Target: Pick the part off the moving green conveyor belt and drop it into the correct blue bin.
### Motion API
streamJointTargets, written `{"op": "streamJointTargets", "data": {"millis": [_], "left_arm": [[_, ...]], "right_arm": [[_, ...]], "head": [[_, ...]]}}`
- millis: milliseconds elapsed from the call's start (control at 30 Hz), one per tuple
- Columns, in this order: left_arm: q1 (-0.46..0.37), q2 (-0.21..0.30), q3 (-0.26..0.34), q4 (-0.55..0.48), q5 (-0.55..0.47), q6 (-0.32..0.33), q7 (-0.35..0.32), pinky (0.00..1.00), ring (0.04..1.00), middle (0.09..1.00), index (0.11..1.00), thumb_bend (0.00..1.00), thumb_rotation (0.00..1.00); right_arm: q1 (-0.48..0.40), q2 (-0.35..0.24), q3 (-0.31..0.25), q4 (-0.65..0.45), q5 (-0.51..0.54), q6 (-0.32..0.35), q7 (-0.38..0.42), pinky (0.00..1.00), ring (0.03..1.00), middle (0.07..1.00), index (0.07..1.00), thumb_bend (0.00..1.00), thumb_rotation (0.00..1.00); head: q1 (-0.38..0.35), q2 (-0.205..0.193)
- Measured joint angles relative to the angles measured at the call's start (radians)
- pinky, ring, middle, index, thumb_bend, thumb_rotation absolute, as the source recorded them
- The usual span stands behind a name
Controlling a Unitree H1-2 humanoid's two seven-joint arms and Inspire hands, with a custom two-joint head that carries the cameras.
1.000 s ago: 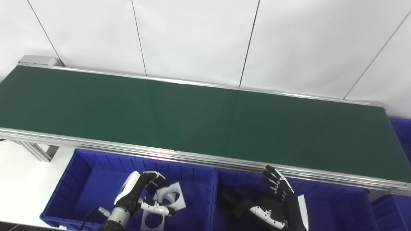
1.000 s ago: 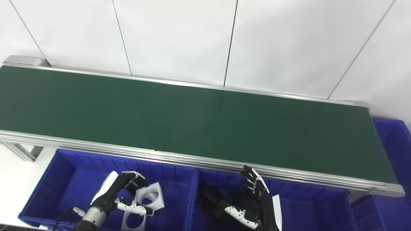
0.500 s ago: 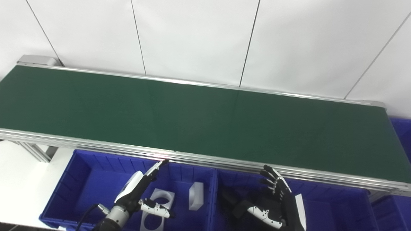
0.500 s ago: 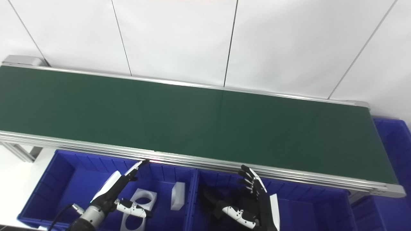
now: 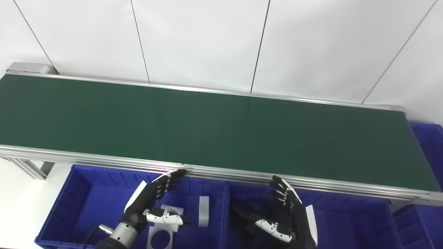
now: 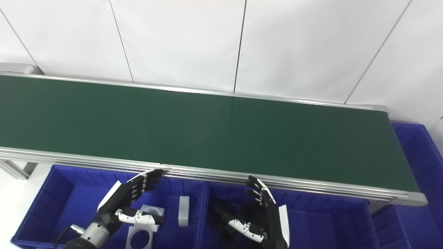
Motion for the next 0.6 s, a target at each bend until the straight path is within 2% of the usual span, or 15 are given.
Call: {"op": "streamJointTargets", "data": {"millis": [133,200,267,367,467,600], "left_arm": [[-0.001,-0.071,0.062,0.035,-0.157,0.0,-0.017,0.76,0.718,0.708,0.686,0.83,0.0],[-0.002,-0.098,0.082,0.044,-0.219,0.0,-0.031,0.74,0.7,0.691,0.675,0.8,0.0],[-0.003,-0.108,0.084,0.053,-0.247,0.0,-0.051,0.73,0.702,0.691,0.675,0.79,0.0],[-0.011,-0.103,0.086,0.054,-0.252,0.0,-0.063,0.69,0.683,0.682,0.676,0.79,0.0],[-0.023,-0.099,0.084,0.05,-0.211,0.0,-0.058,0.66,0.658,0.665,0.668,0.82,0.0],[-0.022,-0.103,0.079,0.042,-0.171,0.001,-0.046,0.71,0.697,0.672,0.67,0.83,0.0]], "right_arm": [[0.001,0.011,-0.003,0.002,-0.017,0.0,-0.023,0.64,0.732,0.796,0.823,0.65,0.07],[0.001,0.013,-0.005,0.001,-0.021,0.0,-0.033,0.65,0.732,0.794,0.821,0.65,0.07],[0.001,0.017,-0.005,0.0,-0.02,0.0,-0.038,0.65,0.733,0.792,0.82,0.66,0.06],[0.001,0.028,-0.005,0.001,-0.009,0.0,-0.042,0.66,0.737,0.797,0.819,0.65,0.06],[0.0,0.03,-0.005,0.0,-0.008,0.0,-0.042,0.65,0.74,0.803,0.819,0.65,0.07],[0.001,0.03,-0.005,-0.011,-0.007,0.003,-0.041,0.64,0.734,0.799,0.822,0.65,0.08]], "head": [[-0.048,0.005],[-0.093,0.012],[-0.103,0.014],[-0.11,0.017],[-0.106,0.026],[-0.097,0.043]]}}
